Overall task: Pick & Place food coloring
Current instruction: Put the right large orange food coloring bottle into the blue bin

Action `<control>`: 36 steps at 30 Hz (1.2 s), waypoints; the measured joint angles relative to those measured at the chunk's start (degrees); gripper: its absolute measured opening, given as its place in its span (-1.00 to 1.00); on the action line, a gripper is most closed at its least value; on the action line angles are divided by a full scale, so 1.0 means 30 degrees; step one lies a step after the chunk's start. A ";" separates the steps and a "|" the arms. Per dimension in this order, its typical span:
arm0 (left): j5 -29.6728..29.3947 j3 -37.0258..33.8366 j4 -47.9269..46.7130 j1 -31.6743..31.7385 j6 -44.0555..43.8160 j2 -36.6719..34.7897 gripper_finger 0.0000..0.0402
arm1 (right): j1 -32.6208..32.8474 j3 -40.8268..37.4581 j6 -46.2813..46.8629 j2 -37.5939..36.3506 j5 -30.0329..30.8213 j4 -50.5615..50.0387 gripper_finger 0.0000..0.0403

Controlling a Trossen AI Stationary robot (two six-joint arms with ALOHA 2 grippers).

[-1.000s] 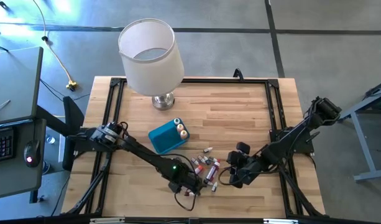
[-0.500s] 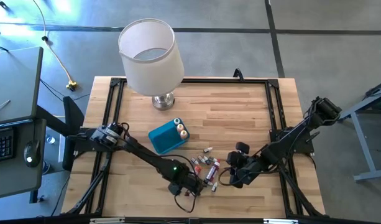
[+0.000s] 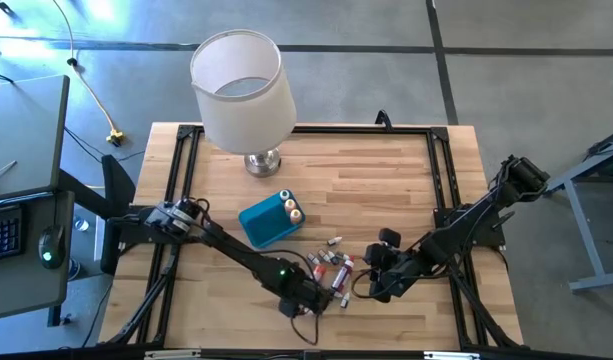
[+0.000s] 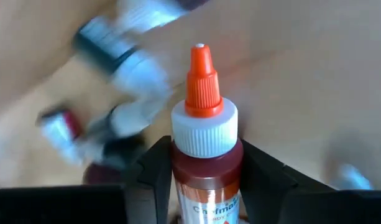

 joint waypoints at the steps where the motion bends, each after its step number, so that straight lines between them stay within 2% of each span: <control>1: -0.0344 -0.0009 0.0650 -0.0002 -0.1129 -0.0005 -0.32 | 0.0000 0.0000 0.0000 0.0000 -0.0007 -0.0006 -0.23; 4: -0.1241 0.0302 0.1858 0.0016 -0.4044 -0.0048 -0.28 | 0.0000 0.0000 -0.0007 0.0000 -0.0007 0.0003 -0.23; 8: -0.2912 0.1366 0.1888 0.0024 -0.8594 -0.0309 -0.29 | 0.0011 0.0000 -0.0011 0.0000 -0.0007 0.0006 -0.23; 12: -0.5968 0.2133 0.0782 0.0086 -1.2116 -0.1279 -0.29 | 0.0015 0.0000 -0.0282 0.0000 -0.0005 0.0017 -0.23; 15: -0.7639 0.2320 -0.1757 0.0200 -1.4371 -0.2733 -0.30 | 0.0015 0.0004 -0.0495 0.0000 0.0122 0.0081 -0.23; 20: -0.8445 0.2371 -0.5467 0.0280 -1.9212 -0.5948 -0.30 | 0.0022 0.0007 -0.0501 0.0000 0.0152 0.0098 -0.23; 23: -0.8557 0.2376 -0.8238 0.0265 -2.3340 -0.8067 -0.30 | 0.0022 0.0007 -0.0501 0.0000 0.0149 0.0137 -0.23; 27: -0.8234 0.2366 -1.3436 0.0294 -2.9881 -1.0606 -0.30 | 0.0022 0.0007 -0.0503 0.0000 0.0154 0.0198 -0.23; 29: -0.7837 0.1834 -1.4900 0.0192 -3.2232 -1.1772 -0.30 | 0.0022 0.0007 -0.0503 0.0000 0.0156 0.0198 -0.23; 32: -0.7516 -0.0167 -1.4135 -0.0128 -3.3496 -1.3603 -0.30 | 0.0022 0.0006 -0.0621 0.0000 0.0402 0.0199 -0.23; 34: -0.7964 -0.2392 -1.2706 -0.0410 -3.3750 -1.5040 -0.30 | 0.0022 0.0007 -0.0957 -0.0007 0.0518 0.0361 -0.23; 36: -0.8826 -0.5064 -0.9917 -0.0439 -3.3587 -1.6565 -0.30 | 0.0015 0.0007 -0.1302 -0.0007 0.0511 0.0423 -0.23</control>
